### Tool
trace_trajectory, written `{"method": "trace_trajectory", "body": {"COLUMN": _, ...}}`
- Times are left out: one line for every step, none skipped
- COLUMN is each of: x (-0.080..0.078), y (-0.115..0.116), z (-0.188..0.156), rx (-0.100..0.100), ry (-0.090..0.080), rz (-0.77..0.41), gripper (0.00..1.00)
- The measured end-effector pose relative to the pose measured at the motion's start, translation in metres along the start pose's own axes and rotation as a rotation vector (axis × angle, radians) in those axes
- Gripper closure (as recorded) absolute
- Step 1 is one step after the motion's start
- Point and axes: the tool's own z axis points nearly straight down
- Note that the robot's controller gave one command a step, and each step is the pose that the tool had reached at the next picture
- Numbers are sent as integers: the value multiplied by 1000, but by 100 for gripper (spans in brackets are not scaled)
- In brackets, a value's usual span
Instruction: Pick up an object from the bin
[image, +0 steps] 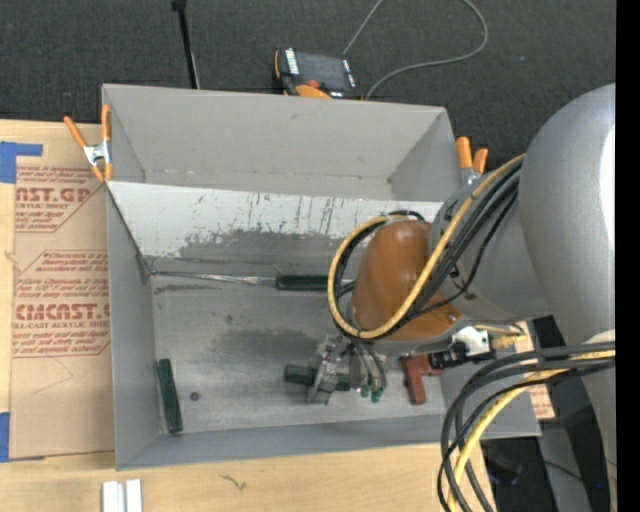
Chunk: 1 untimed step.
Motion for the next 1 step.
{"method": "trace_trajectory", "body": {"x": -33, "y": -2, "z": -174, "rx": -3, "ry": -10, "rz": 35, "gripper": 100}}
